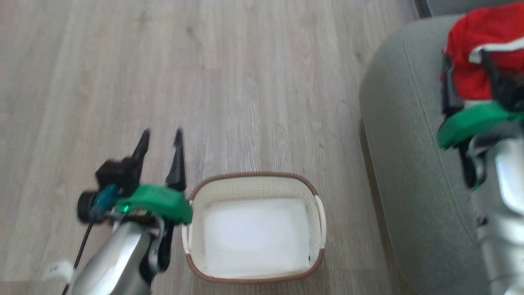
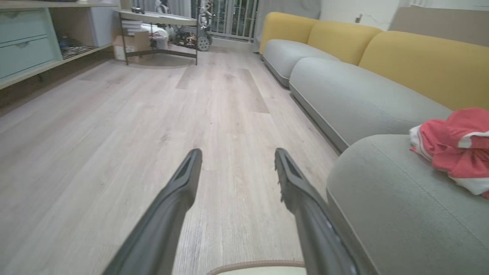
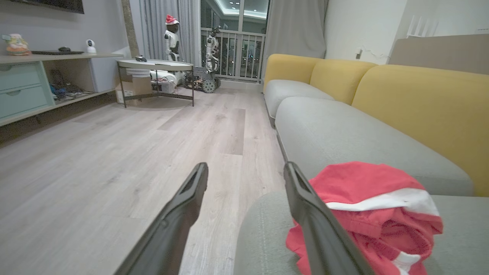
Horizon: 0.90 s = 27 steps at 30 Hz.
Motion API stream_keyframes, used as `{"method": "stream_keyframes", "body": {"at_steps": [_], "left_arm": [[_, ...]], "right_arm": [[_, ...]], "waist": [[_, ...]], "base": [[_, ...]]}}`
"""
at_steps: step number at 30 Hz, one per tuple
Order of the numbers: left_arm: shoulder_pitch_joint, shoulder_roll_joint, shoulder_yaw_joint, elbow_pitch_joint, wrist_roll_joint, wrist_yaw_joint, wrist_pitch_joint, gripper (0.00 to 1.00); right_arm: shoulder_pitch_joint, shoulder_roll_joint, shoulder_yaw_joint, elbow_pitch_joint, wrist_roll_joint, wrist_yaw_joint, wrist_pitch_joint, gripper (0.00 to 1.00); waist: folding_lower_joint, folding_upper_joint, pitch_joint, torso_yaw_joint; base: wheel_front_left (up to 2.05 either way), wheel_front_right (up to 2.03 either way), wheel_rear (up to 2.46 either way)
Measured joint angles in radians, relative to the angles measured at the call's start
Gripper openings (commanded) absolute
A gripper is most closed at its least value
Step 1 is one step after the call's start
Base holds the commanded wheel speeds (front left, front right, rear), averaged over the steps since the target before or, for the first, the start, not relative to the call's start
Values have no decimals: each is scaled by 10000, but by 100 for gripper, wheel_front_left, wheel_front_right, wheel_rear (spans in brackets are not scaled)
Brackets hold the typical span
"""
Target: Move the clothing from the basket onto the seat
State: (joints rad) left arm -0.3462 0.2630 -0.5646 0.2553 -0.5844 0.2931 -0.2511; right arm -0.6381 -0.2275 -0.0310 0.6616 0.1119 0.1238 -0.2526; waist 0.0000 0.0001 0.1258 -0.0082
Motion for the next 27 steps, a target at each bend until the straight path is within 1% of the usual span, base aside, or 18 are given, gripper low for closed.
{"method": "stream_keyframes", "body": {"at_steps": [6, 10, 11, 13, 17, 19, 23, 27], "left_arm": [[1506, 25, 1112, -290, 263, 61, -2, 100], [2402, 21, 1695, -483, 460, 31, -2, 100], [2782, 10, 1988, -639, 631, 27, -2, 100], [3157, -25, 2286, -838, 788, -6, -2, 100], [3845, -188, 2571, -1189, 1089, -173, -8, 100], [4116, -309, 2690, -1329, 1233, -255, -10, 100], [4403, -520, 2936, -1492, 1432, -449, -10, 100], [4462, -721, 3149, -1490, 1624, -654, -10, 100]], "right_arm": [[1615, 1189, -840, -1308, -418, 0, 0, 100], [2739, 1613, -1137, -2155, -640, 0, 0, 100], [3285, 1676, -1062, -2564, -673, 0, 0, 100], [3804, 1689, -857, -2941, -583, 0, 0, 100], [4780, 1756, -422, -3701, 96, 0, 0, 100], [5254, 1774, -364, -4192, 146, 0, 0, 100], [6096, 1776, -351, -5041, 334, 0, 0, 100], [6681, 1781, -144, -5471, 374, 0, 2, 100]], "waist": [[0, 0, -633, 415], [0, 0, -909, 687], [0, 0, -1025, 806], [0, 0, -1126, 907], [0, 0, -1287, 1087], [0, 0, -1346, 1161], [0, 0, -1419, 1236], [0, 0, -1453, 1211]], "base": [[0, 0, 0], [0, 0, 0], [0, 0, 0], [0, 0, 0], [0, 0, 0], [0, 0, 0], [0, 0, 0], [0, 0, 0]]}}
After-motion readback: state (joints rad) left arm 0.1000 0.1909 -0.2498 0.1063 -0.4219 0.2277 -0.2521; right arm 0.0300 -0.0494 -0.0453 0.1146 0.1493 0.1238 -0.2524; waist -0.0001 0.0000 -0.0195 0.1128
